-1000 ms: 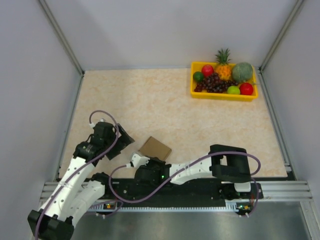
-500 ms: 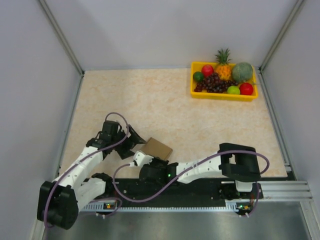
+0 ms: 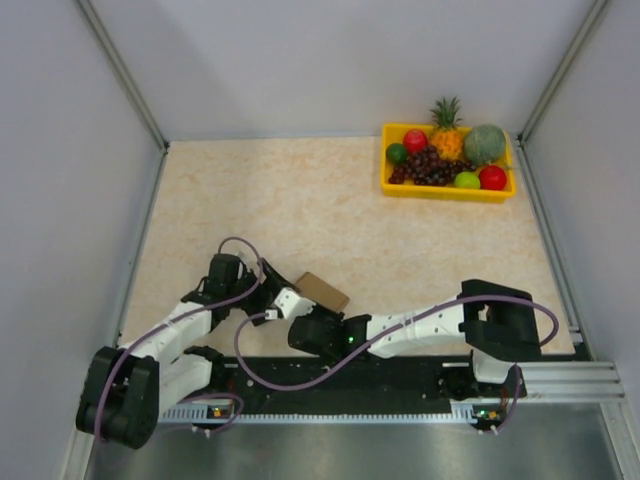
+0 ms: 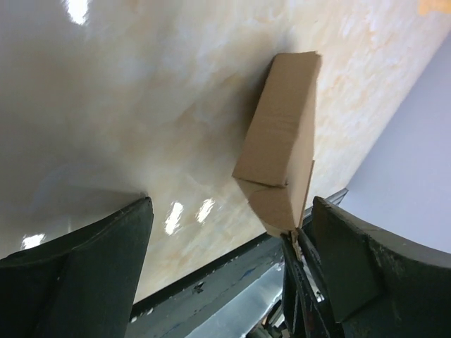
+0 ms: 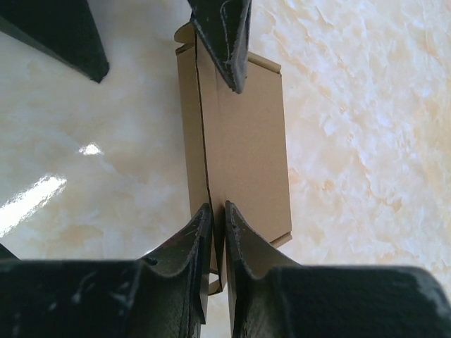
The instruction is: Fold the paper box
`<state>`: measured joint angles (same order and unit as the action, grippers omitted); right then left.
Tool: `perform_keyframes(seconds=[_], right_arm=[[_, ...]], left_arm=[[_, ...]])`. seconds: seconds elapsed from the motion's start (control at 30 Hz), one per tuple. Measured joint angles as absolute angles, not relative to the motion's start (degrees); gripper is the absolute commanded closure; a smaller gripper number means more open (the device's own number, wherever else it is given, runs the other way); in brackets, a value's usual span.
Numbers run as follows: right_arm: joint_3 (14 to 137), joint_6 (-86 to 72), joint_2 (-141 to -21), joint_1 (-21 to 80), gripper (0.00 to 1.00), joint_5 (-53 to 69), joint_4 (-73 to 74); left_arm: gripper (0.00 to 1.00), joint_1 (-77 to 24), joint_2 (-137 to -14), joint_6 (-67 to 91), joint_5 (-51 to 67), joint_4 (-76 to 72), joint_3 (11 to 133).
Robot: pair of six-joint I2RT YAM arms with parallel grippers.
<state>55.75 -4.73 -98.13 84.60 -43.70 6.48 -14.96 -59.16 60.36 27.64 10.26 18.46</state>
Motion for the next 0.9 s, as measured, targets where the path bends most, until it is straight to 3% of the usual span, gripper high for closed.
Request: perform_keyframes(seconds=[0.33, 0.57, 0.67, 0.77, 0.9], right_arm=[[55.1, -6.0, -96.2, 83.0, 0.88, -41.6, 6.1], [53.3, -6.7, -94.3, 82.1, 0.87, -40.3, 5.3], [52.6, -7.0, -93.6, 81.8, 0.87, -39.7, 5.0], [52.0, -7.3, -93.2, 81.4, 0.87, -39.1, 4.6], [51.4, -7.4, -92.5, 81.0, 0.85, -38.7, 3.8]], left_arm=[[0.16, -16.6, -62.1, 65.2, 27.7, -5.3, 16.0], [0.38, -18.8, -66.6, 68.7, 27.6, -14.0, 13.4], [0.54, -19.2, -67.0, 69.1, 27.2, -16.5, 13.5], [0.55, -19.8, -67.0, 69.1, 26.6, -17.0, 14.2], [0.65, -20.5, -67.0, 69.1, 25.4, -17.4, 15.4]])
